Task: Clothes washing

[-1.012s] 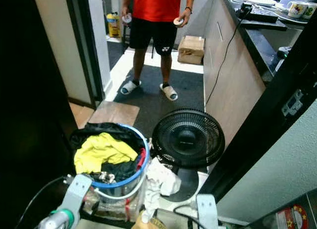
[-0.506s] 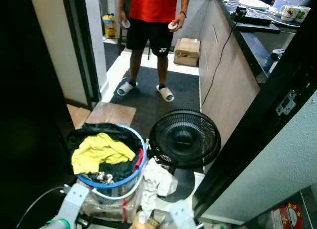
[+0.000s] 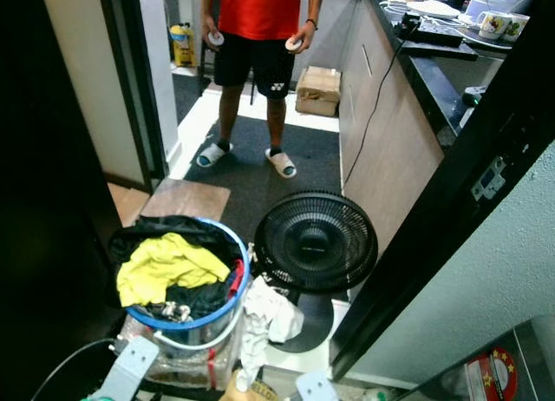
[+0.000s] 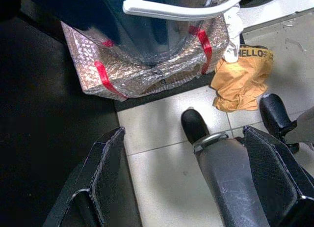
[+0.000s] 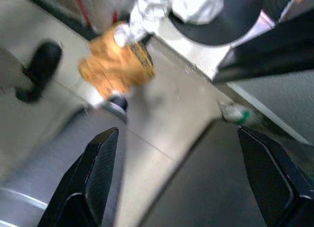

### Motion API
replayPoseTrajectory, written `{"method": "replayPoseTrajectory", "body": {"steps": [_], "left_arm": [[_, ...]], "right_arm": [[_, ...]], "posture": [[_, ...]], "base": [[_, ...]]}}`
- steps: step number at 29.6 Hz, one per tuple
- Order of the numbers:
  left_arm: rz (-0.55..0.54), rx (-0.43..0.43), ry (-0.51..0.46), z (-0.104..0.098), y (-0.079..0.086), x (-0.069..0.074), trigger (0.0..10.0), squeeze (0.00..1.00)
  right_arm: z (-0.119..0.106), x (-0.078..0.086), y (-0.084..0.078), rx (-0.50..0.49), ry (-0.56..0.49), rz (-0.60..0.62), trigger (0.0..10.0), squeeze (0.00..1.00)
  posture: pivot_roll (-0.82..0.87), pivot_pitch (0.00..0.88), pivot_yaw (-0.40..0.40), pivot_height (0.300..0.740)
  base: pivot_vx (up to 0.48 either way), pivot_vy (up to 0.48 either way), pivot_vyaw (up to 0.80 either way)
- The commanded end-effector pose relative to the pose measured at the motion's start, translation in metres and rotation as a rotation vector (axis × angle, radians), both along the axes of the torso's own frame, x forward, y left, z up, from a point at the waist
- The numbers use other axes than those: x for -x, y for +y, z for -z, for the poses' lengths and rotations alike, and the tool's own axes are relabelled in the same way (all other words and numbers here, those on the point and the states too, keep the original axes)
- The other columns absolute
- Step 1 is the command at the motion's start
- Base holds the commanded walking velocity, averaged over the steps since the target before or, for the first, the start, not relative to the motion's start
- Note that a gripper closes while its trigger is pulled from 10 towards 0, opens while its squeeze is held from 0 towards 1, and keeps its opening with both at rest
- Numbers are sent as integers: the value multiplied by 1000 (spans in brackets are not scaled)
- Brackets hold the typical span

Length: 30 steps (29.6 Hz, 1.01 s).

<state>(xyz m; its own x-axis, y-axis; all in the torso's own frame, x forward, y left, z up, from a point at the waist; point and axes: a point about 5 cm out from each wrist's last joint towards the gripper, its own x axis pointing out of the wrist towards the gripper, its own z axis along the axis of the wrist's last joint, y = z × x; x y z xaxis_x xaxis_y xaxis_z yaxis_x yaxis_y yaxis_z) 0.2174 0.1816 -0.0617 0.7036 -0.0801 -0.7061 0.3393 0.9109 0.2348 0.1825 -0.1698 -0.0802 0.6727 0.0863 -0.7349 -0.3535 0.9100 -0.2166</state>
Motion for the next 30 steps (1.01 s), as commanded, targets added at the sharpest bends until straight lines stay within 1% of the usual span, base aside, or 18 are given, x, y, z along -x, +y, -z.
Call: {"method": "replayPoseTrajectory", "body": {"steps": [1, 2, 4, 7, 9, 10, 11, 12, 13, 15, 17, 18, 20, 24, 25, 26, 27, 30], "left_arm": [[0, 2, 8, 2, -1, 4, 10000, 0], [6, 2, 1, 2, -2, 3, 10000, 0], [-32, 46, -35, -5, -3, -7, 10000, 0], [-43, 67, -45, -7, -5, -11, 10000, 0], [-44, 94, -79, -11, -8, -17, 10000, 0], [-52, 104, -105, -15, -9, -20, 10000, 0], [-57, 110, -123, -17, -10, -23, 10000, 0], [-67, 95, -146, -19, -9, -25, 10000, 0], [-80, 85, -166, -21, -8, -27, 10000, 0], [-94, 74, -183, -22, -8, -29, 10000, 0], [-95, 87, -191, -24, -8, -31, 10000, 0], [-103, 139, -194, -26, -11, -33, 10000, 0], [-108, 155, -198, -27, -11, -35, 10000, 0], [-72, 166, -220, -31, -16, -39, 10000, 0], [-81, 160, -236, -34, -15, -42, 10000, 0], [-81, 160, -236, -34, -15, -42, 10000, 0], [-97, 167, -244, -35, -14, -44, 10000, 0], [-92, 168, -251, -37, -15, -45, 10000, 0]], "right_arm": [[-2, -2, -2, -6, -17, 22, 10000, 0], [-3, -4, -1, -15, -28, 33, 10000, 0], [-8, -12, 5, -38, -72, 25, 10000, 0], [-9, -15, 6, -46, -85, 31, 10000, 0], [-11, -18, 6, -59, -99, 58, 10000, 0], [-12, -19, 6, -60, -108, 50, 10000, 0], [-13, -20, 7, -60, -115, 41, 10000, 0], [-14, -22, 8, -59, -125, 35, 10000, 0], [-16, -25, 7, -66, -145, 56, 10000, 0], [-19, -28, 5, -76, -166, 86, 10000, 0], [-21, -32, 6, -96, -180, 98, 10000, 0], [-27, -39, 10, -103, -217, 81, 10000, 0], [-29, -42, 12, -98, -235, 68, 10000, 0], [-38, -55, 18, -173, -277, 118, 10000, 0], [-40, -57, 21, -175, -287, 100, 10000, 0], [-40, -57, 21, -175, -287, 100, 10000, 0], [-42, -59, 26, -178, -302, 75, 10000, 0], [-43, -60, 27, -196, -309, 91, 10000, 0]], "posture": [[51, 0, -5, 740], [51, 0, -5, 740], [43, 0, 6, 740], [43, 0, 6, 740], [49, 0, 2, 740], [45, 0, 4, 740], [45, 0, 4, 740], [45, 0, 4, 740], [48, 0, 3, 740], [48, 0, 3, 740], [47, 0, -4, 740], [42, 0, 3, 740], [42, 0, 3, 740], [45, 0, 3, 740], [43, 0, 7, 740], [43, 0, 7, 740], [43, 0, 7, 740], [55, 0, 5, 740]], "base": [[0, 0, 0], [0, 0, 0], [0, 0, 0], [0, 0, 0], [0, 0, 0], [0, 0, 0], [0, 0, 0], [0, 0, 0], [0, 0, 0], [0, 0, 0], [0, 0, 0], [0, 0, 0], [0, 0, 0], [0, 0, 0], [0, 0, 0], [0, 0, 0], [0, 0, 0], [0, 0, 0]]}}
